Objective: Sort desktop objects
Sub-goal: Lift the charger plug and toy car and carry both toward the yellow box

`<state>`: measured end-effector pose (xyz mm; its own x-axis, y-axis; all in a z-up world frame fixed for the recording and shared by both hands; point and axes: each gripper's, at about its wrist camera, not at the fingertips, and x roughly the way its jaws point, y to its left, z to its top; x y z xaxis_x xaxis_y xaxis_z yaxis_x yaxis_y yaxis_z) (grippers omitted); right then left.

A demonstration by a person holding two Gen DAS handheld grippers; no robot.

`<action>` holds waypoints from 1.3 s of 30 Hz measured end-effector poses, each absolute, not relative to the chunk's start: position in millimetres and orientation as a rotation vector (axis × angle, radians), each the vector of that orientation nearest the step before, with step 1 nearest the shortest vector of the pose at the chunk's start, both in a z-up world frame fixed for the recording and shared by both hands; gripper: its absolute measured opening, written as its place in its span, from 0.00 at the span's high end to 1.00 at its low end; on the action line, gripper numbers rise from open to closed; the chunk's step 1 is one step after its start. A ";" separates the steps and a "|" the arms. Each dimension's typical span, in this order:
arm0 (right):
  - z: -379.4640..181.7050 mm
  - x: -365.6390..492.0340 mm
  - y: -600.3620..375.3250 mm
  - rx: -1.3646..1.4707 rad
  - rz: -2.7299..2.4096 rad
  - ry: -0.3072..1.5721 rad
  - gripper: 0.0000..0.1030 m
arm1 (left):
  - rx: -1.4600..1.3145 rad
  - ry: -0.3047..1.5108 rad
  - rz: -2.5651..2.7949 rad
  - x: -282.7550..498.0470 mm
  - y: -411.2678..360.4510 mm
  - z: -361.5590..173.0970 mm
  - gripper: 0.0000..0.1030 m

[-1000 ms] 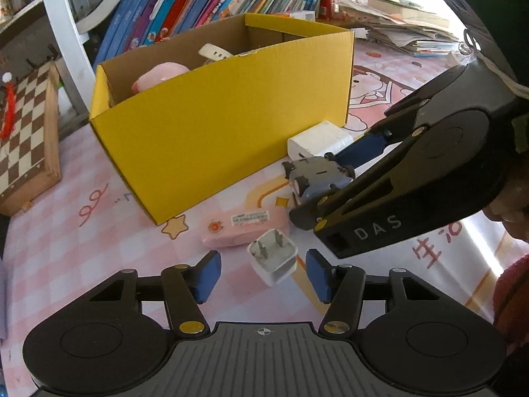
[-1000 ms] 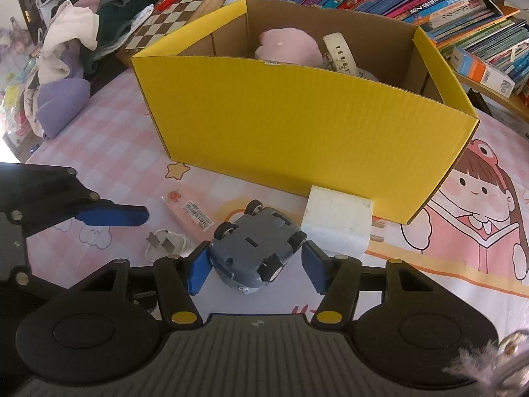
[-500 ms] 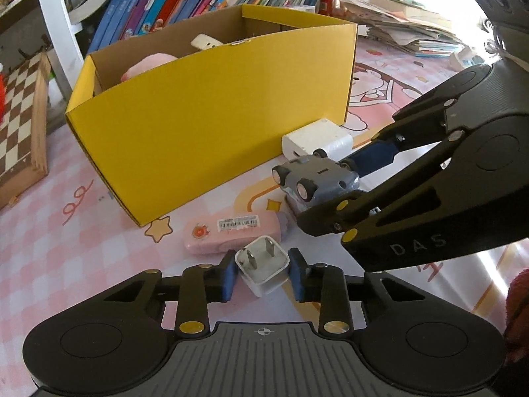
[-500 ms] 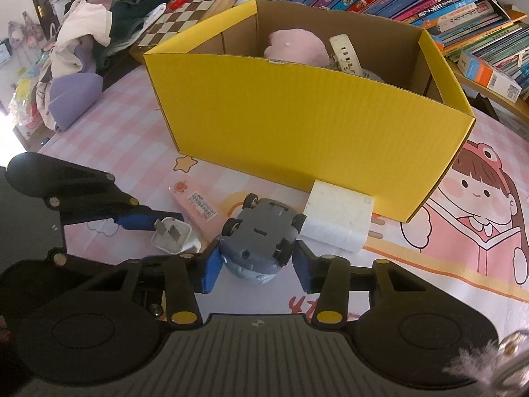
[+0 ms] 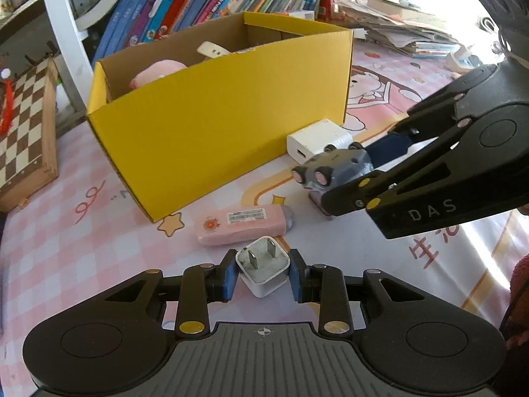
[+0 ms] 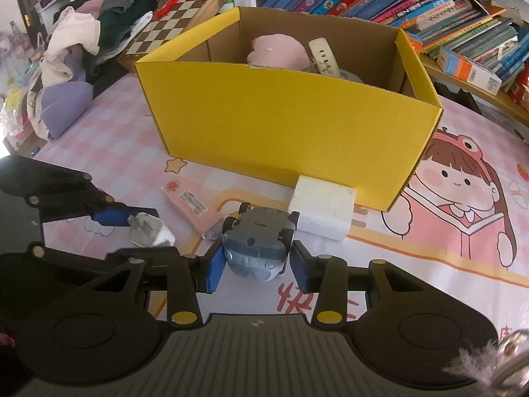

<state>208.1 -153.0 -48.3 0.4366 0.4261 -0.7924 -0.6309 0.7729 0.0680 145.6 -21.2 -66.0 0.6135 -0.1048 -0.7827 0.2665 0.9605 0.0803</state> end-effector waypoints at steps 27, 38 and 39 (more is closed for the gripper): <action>-36.1 154.9 -167.1 -0.225 0.532 0.885 0.62 | 0.207 0.820 -0.262 111.9 -14.5 -49.0 0.71; -31.6 135.0 -166.0 -0.215 0.507 0.874 0.62 | 0.208 0.778 -0.300 95.1 -13.4 -37.4 0.71; -30.4 133.7 -165.6 -0.216 0.508 0.871 0.62 | 0.210 0.773 -0.302 94.0 -13.3 -36.1 0.71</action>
<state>133.7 -165.6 -30.4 0.5349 0.3368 -0.7749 -0.5090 0.8605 0.0226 94.0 -13.3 -36.1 0.6764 -0.1905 -0.7115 0.3427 0.9364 0.0751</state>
